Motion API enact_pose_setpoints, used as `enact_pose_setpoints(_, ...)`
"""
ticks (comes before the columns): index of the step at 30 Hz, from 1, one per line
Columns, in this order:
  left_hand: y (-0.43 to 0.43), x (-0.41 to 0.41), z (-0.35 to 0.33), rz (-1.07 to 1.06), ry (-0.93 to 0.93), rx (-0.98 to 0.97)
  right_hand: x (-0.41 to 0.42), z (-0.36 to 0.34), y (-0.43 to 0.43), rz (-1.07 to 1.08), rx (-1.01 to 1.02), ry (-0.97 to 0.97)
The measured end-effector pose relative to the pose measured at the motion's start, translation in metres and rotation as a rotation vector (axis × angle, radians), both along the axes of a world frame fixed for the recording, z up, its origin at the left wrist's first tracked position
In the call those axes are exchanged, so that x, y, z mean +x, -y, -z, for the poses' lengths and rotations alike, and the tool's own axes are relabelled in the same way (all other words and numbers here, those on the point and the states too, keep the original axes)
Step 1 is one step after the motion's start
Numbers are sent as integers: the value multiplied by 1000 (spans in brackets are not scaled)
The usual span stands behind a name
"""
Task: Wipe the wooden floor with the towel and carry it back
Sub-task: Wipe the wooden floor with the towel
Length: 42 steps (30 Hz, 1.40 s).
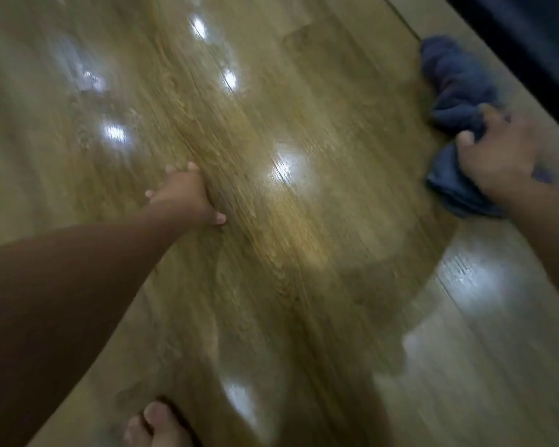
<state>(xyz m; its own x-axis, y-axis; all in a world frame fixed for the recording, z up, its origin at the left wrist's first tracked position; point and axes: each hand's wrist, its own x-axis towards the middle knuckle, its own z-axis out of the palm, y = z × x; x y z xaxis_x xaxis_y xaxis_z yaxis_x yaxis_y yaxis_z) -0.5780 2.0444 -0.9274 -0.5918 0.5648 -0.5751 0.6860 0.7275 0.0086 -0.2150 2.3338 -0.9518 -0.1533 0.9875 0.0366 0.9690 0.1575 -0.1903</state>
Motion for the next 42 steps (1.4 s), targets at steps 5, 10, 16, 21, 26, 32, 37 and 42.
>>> enact_pose_setpoints(5,22,25,-11,39,-4,43,-78,9,160,-194,-4,-138)
enact_pose_setpoints(10,74,74,-26,241,82,-157,-108,6,307,-846,-173,-214)
enact_pose_setpoints(16,93,102,-16,102,-4,-178,19,18,160,-528,49,-202)
enact_pose_setpoints(21,95,104,-14,61,-8,-181,108,18,69,76,66,-152)
enact_pose_setpoints(26,99,96,-15,145,29,-159,32,8,160,46,24,-104)
enact_pose_setpoints(32,123,58,-57,215,260,-236,-80,9,424,-939,-174,-224)
enact_pose_setpoints(37,186,75,-63,133,225,-166,-76,19,405,-1222,-263,-163)
enact_pose_setpoints(42,163,136,-42,251,127,296,29,12,267,-883,-93,-118)
